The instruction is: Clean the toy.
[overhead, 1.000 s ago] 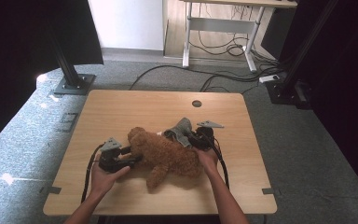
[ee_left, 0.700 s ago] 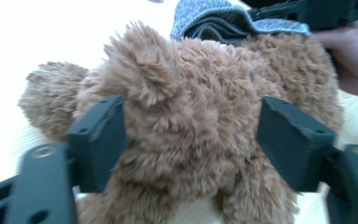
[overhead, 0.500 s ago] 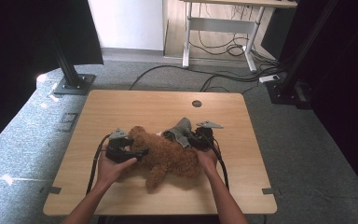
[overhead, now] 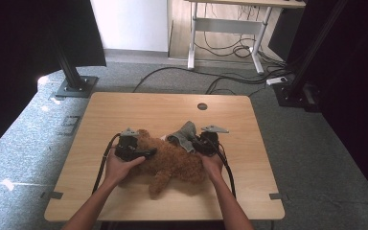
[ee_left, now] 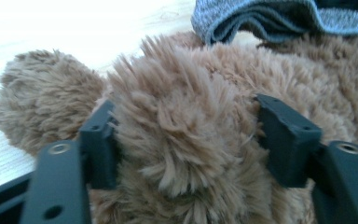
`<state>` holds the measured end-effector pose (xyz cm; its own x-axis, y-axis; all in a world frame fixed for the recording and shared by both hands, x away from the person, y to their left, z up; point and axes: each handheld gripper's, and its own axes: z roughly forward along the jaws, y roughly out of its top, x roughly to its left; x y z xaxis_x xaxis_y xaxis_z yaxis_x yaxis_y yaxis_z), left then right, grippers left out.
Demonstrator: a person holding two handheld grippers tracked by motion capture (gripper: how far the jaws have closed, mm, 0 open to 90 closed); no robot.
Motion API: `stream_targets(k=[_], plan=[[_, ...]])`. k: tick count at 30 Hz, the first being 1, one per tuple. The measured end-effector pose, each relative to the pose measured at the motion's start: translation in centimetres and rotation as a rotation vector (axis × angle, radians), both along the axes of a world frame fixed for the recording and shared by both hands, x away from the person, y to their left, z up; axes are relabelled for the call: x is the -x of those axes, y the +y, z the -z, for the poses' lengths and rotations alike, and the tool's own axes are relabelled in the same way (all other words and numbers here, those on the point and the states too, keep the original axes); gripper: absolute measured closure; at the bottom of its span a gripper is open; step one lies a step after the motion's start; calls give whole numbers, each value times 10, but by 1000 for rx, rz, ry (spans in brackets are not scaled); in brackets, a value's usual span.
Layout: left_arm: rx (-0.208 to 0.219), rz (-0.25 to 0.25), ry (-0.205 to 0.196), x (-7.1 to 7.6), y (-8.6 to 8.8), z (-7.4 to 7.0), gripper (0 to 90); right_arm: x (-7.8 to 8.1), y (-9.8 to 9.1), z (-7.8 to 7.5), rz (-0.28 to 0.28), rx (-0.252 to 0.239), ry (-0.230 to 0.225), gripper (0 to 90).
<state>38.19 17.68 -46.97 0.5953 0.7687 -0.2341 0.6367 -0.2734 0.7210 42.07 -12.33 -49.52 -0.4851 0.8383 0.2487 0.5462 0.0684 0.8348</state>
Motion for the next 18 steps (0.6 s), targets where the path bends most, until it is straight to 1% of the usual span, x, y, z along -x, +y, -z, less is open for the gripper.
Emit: stream_targets(k=[3,4,5,7,9,18], plan=[[-4,1,-6,2,0,2,403,1,1,0,-2,-3,-4,796],[-8,5,-20,5,0,4,449,3,1,1,-2,-12,-3,796],[-8,5,-20,5,0,4,466,3,1,1,-2,-12,-4,796],[-17,10,-37,9,-1,5,515,4,1,1,-1,-15,-7,796],[-17,11,-41,9,-2,5,549,6,1,1,-3,-15,-10,796],[7,27,-68,15,3,7,617,9,0,1,-3,-30,-20,793]])
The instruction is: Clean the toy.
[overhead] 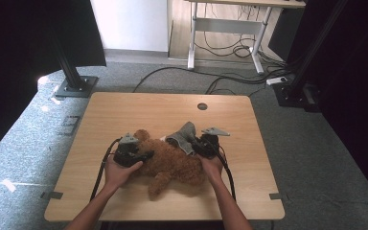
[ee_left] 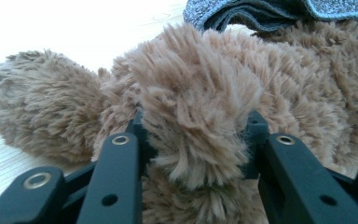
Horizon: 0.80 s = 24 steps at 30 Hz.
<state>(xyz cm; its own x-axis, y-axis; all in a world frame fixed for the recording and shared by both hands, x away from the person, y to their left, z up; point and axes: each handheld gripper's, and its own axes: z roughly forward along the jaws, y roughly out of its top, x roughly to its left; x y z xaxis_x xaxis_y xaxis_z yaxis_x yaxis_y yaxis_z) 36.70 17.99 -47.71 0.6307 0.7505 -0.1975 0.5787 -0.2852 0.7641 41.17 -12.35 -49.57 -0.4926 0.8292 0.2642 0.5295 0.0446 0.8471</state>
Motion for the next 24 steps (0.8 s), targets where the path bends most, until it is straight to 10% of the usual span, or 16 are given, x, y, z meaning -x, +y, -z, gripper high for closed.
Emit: stream_targets(k=[15,24], plan=[[3,24,-119,30,7,8,679,10,-3,-13,-20,-45,-36,788],[12,36,-137,48,11,14,691,15,15,-47,-76,-61,-84,786]])
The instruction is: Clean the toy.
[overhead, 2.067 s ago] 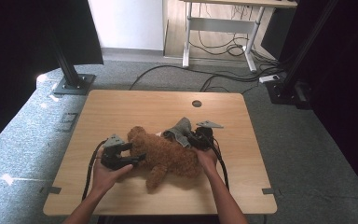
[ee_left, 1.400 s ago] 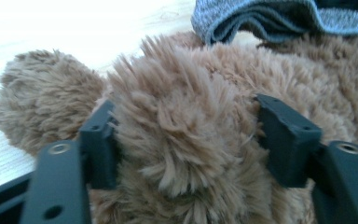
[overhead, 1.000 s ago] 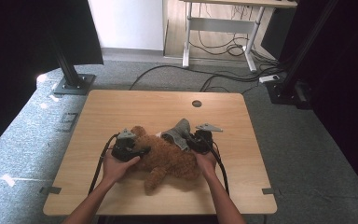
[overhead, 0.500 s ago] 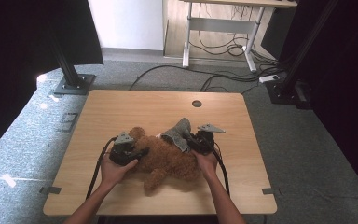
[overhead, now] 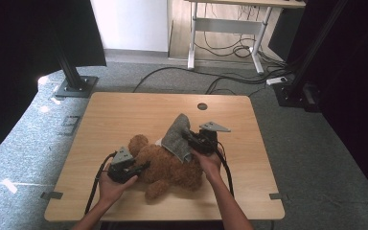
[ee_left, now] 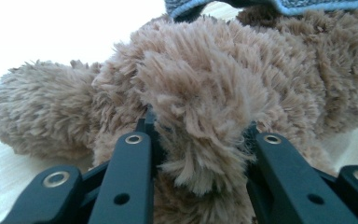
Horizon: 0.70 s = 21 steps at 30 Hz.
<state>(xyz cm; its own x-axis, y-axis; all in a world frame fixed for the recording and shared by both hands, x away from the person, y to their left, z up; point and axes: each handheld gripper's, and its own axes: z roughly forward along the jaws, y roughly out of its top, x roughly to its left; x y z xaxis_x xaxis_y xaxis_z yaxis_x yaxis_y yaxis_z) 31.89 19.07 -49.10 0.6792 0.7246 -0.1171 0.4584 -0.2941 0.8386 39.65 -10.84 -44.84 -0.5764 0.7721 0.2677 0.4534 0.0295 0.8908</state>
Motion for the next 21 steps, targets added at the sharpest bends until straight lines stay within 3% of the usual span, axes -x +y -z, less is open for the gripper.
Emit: stream_targets(k=[3,4,11,14,16,17,18,21], plan=[[4,1,2,4,1,1,694,1,9,-8,-23,6,-5,786],[5,4,2,7,1,2,694,2,23,-18,-56,12,-7,786],[10,17,5,21,4,5,701,0,62,-33,-145,7,-1,786],[15,16,4,24,4,7,703,-4,82,-26,-198,28,53,786],[15,18,8,24,5,7,703,-6,96,-12,-214,110,94,786],[15,18,8,24,5,7,704,-6,96,-12,-214,110,94,786],[27,25,21,24,6,8,704,-5,101,1,-221,179,128,787],[38,33,31,25,6,9,705,-2,96,6,-215,184,142,789]])
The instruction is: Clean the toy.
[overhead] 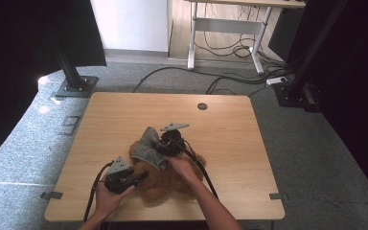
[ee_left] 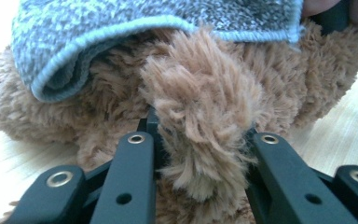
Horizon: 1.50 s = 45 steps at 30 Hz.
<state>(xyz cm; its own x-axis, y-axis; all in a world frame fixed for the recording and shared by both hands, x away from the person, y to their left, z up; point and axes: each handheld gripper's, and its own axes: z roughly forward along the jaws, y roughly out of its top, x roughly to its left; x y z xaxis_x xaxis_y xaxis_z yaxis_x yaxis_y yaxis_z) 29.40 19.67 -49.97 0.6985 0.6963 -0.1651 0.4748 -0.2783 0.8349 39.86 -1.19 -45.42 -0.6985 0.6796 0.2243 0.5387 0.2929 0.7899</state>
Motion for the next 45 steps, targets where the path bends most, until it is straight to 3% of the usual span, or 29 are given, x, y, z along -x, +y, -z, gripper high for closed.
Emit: stream_targets(k=[5,9,17,30,38,45], plan=[[18,10,15,2,3,1,705,11,-17,-3,5,59,-31,790],[18,13,16,3,4,2,705,19,-39,0,33,73,-36,791],[23,19,29,2,5,2,705,31,-83,8,103,-2,-30,791],[27,28,41,7,7,3,706,59,-128,17,173,-59,-49,791],[27,37,42,14,8,4,708,58,-136,9,191,-96,-54,790],[25,34,38,16,8,5,708,44,-102,-17,132,-116,-95,790]])
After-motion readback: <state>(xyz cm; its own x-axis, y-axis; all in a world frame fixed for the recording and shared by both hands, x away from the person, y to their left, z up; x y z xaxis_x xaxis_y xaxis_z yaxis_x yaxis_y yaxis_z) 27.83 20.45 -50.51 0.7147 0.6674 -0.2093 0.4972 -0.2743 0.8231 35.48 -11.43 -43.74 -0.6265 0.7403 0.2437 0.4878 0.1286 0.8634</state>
